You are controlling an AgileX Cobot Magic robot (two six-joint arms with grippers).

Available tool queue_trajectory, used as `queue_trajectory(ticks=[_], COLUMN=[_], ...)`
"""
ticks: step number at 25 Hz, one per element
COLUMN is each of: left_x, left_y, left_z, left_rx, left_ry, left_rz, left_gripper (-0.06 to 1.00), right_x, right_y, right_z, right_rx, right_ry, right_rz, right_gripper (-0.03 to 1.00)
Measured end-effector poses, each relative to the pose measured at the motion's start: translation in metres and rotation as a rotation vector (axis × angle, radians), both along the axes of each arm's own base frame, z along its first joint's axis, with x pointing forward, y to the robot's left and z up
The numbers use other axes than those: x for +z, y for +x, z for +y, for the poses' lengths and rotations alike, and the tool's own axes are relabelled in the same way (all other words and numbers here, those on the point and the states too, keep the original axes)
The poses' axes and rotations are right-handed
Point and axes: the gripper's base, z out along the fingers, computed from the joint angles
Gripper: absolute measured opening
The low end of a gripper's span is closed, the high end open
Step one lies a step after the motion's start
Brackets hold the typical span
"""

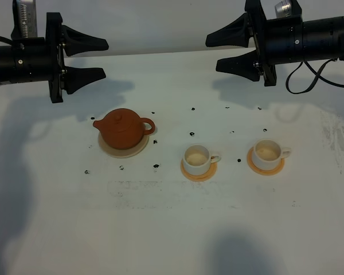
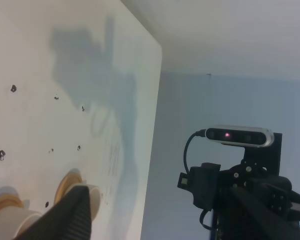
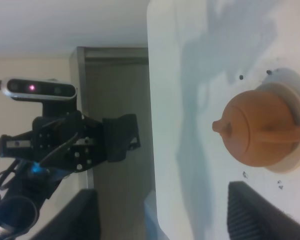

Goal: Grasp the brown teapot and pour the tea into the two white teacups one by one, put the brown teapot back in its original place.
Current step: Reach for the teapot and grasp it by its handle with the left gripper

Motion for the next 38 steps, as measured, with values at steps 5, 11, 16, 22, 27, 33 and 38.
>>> queue_trajectory(ticks=[5,11,16,22,27,33,38], left_x=[0.000,0.000,0.000,-0.001,0.004,0.036,0.068], left_y=[0.000,0.000,0.000,-0.001,-0.001,-0.006,-0.018], left_z=[0.000,0.000,0.000,0.000,0.000,0.002,0.003], left_rx=[-0.001,-0.001,-0.003,-0.065,-0.118,-0.103,-0.137], left_ry=[0.001,0.001,0.005,0.087,0.167,0.288,0.473], left_rz=[-0.002,-0.002,-0.005,-0.131,-0.285,-0.490,-0.695], left_gripper=[0.57,0.57,0.57,0.57,0.57,0.57,0.57], right_x=[0.000,0.000,0.000,-0.001,-0.001,0.024,0.035], right_y=[0.000,0.000,0.000,-0.001,-0.001,0.009,0.014], right_z=[0.000,0.000,0.000,0.000,-0.001,-0.004,-0.010], right_rx=[0.000,0.000,0.012,0.032,0.076,0.163,0.197], right_ry=[0.000,0.000,-0.016,-0.041,-0.104,-0.285,-0.428], right_rz=[0.000,-0.001,-0.031,-0.077,-0.154,-0.309,-0.350], right_gripper=[0.56,0.56,0.56,0.56,0.55,0.52,0.51])
